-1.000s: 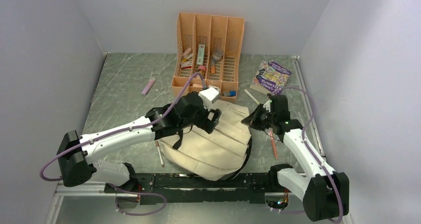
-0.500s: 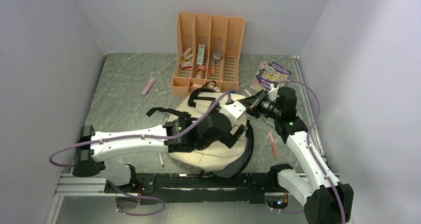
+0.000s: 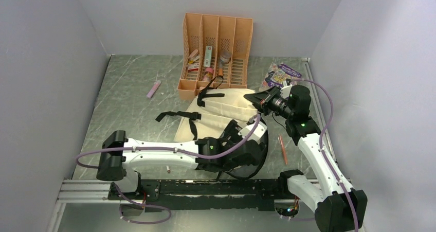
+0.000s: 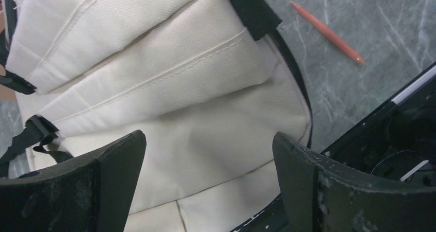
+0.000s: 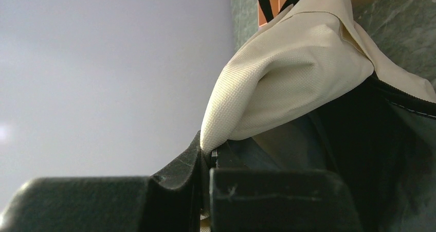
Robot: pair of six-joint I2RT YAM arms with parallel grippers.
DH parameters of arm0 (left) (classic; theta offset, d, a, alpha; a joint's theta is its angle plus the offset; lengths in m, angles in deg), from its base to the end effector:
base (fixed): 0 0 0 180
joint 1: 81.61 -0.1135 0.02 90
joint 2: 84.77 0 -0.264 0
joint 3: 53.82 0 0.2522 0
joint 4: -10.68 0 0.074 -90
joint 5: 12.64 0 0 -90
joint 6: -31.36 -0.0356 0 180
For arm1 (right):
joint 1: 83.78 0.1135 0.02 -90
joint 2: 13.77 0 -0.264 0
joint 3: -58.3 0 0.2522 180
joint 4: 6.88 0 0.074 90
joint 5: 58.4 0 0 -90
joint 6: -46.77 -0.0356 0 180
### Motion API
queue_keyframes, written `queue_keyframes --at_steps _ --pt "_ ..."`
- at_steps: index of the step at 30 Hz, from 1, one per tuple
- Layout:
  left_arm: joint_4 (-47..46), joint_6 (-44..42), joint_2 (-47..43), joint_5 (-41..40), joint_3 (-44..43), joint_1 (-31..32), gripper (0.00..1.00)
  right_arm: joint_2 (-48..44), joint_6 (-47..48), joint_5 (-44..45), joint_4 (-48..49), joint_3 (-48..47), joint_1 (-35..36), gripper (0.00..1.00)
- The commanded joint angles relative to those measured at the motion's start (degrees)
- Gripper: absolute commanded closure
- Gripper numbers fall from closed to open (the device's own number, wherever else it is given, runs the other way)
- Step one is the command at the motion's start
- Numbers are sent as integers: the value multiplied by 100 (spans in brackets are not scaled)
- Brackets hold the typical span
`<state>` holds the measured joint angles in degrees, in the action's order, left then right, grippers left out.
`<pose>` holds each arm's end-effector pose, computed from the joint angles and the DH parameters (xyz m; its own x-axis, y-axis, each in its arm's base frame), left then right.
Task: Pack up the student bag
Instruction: Adjust the student bag at the center of the board.
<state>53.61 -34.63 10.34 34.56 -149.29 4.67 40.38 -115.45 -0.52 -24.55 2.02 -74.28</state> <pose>0.0481 -0.3671 0.3103 -0.3248 0.3941 -0.8598 0.6213 0.7743 0.1202 0.2116 0.0546 0.3090 -0.6949 0.7014 -0.1586 0.0547 0.2714 0.9609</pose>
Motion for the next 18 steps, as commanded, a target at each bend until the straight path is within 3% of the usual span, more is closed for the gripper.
queue_keyframes --at_steps 1,13,18 --pt "127 536 346 -568 -462 192 3 -117 -222 118 670 -213 -5 100" --pt "-29 969 -120 -1061 -310 667 3 -37 -68 117 626 -178 -9 100" --pt "22 931 301 -970 -495 693 3 -79 -59 127 595 -222 -9 100"
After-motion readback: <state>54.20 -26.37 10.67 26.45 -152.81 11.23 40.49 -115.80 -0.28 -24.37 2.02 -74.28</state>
